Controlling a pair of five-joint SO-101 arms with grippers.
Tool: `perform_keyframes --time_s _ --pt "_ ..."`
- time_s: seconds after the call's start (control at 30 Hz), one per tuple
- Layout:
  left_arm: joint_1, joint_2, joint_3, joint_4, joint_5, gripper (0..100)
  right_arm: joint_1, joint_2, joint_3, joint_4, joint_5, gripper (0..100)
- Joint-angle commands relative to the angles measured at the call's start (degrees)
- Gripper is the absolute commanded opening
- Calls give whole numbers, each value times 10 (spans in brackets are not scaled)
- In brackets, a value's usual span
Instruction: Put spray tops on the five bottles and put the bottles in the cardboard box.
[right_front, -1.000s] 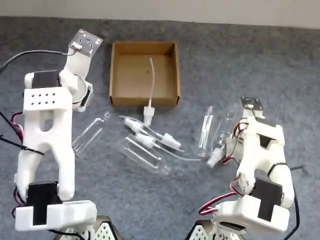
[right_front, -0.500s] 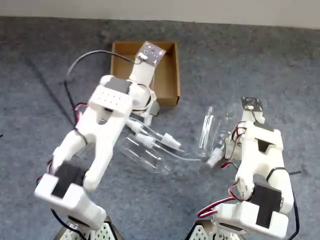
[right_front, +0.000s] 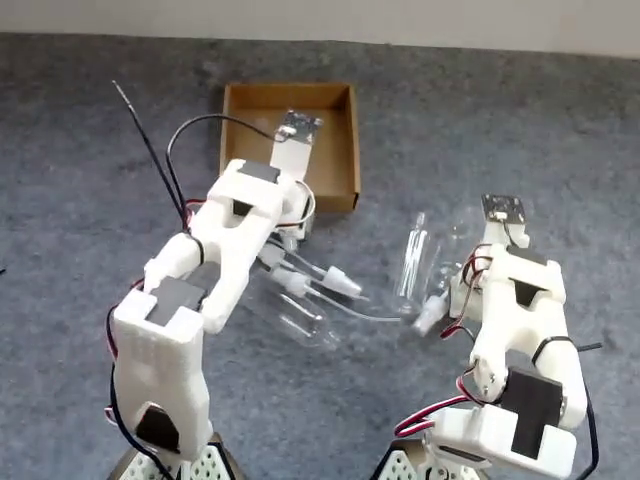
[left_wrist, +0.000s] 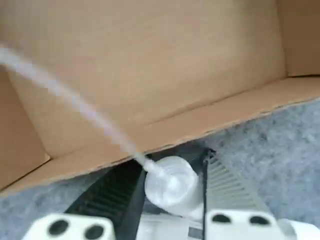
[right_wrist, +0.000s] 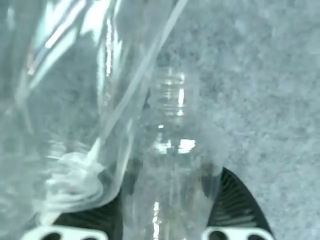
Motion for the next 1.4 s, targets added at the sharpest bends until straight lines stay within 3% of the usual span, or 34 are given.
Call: perform_keyframes --time_s 0.0,0.3,0.47,0.67,0.93,1.23,1.37 --pt "3 -29 -29 2 2 2 -21 11 0 -29 -9 103" --pt "-29 -240 -73 174 -31 3 -36 12 1 -29 -9 103" --pt "-173 -276 -108 249 -91 3 -36 12 2 -29 -9 103" --pt "-380 -275 -50 247 -192 3 -36 12 2 -29 -9 103" --pt "-493 -275 115 181 -409 3 -36 13 2 -29 -9 103" --pt "-547 -171 155 117 -390 14 -36 13 3 -29 -11 103" --pt "-586 -103 89 118 -351 123 -36 13 3 -29 -11 103"
